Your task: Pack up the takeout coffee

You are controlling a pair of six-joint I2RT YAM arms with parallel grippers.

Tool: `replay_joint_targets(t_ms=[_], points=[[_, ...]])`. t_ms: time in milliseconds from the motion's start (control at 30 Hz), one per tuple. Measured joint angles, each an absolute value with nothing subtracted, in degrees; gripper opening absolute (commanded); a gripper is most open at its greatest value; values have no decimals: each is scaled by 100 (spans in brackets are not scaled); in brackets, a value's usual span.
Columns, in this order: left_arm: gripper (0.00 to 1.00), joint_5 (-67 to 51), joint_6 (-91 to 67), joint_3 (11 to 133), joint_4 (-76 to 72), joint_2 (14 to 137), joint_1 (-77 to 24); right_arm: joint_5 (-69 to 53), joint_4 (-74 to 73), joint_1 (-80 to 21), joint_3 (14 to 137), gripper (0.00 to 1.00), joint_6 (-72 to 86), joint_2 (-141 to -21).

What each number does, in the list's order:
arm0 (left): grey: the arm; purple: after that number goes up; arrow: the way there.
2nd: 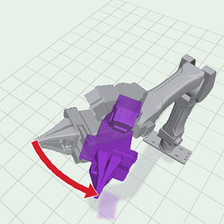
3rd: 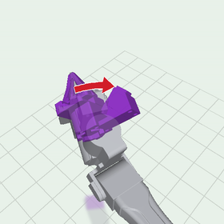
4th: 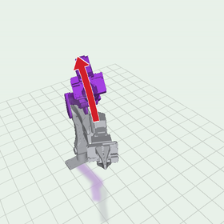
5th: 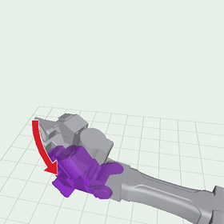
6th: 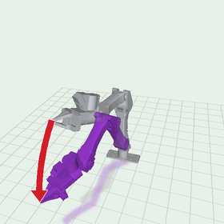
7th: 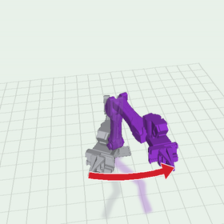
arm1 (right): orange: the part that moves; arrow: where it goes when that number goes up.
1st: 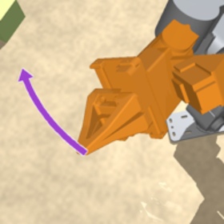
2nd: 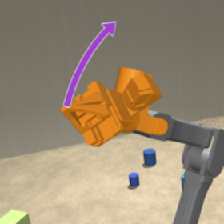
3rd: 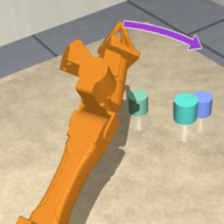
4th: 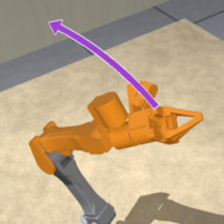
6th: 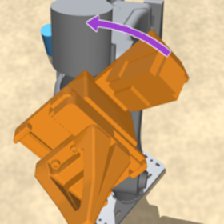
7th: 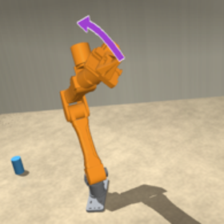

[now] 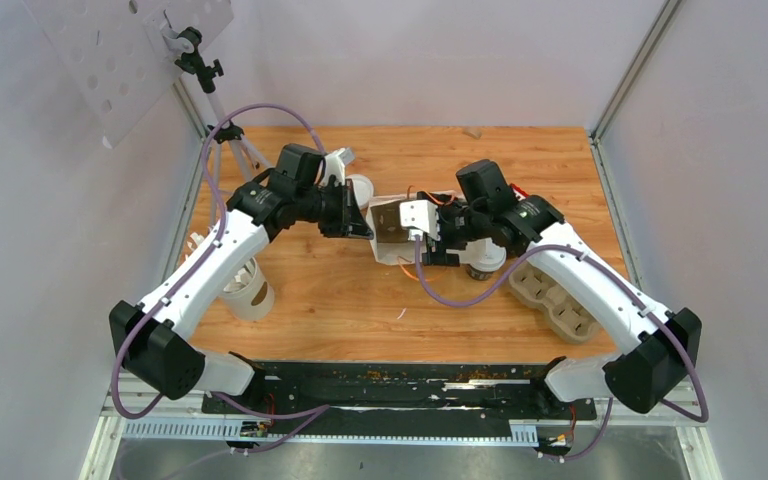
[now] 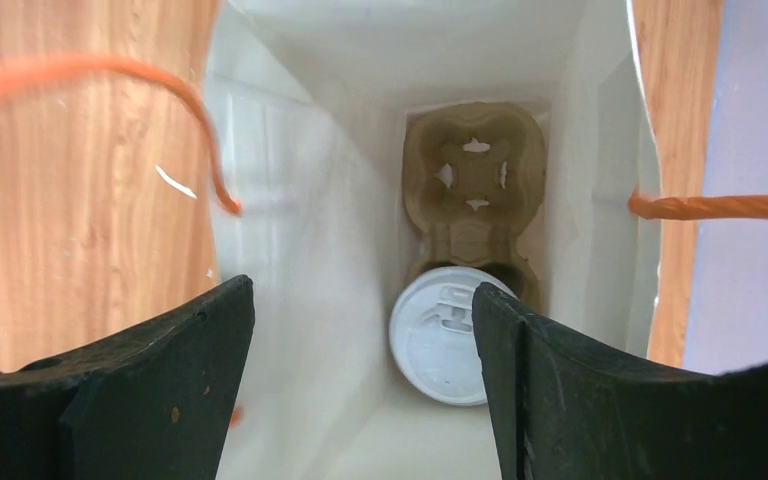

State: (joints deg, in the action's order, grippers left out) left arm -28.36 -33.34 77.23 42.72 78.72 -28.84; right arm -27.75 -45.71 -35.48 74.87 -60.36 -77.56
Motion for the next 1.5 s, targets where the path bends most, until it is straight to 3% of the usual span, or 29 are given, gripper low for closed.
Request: replay_joint_targets(t_ms=[600,733,967,1133,1500], points=[[0,-2794,-3380,7931,4460,7937,-2829,-3957,-4812,-3776,8049,83,-2882,-7518],[0,-2797,-3385,8009,4491,8014,-2829,-4477,-4694,-3776,8226,91,-2003,-7529],[0,-2799,-3398,8283,4523,8184,-2829,-5207,-4491,-3774,8960,93,-832,-7767],[0,-2770,-3374,8302,4598,8189,-2812,-5004,-4386,-3734,9417,100,-296,-7870],[0,-2493,-3288,8399,4908,8189,-2718,-4250,-4152,-2543,9736,100,786,-7690]])
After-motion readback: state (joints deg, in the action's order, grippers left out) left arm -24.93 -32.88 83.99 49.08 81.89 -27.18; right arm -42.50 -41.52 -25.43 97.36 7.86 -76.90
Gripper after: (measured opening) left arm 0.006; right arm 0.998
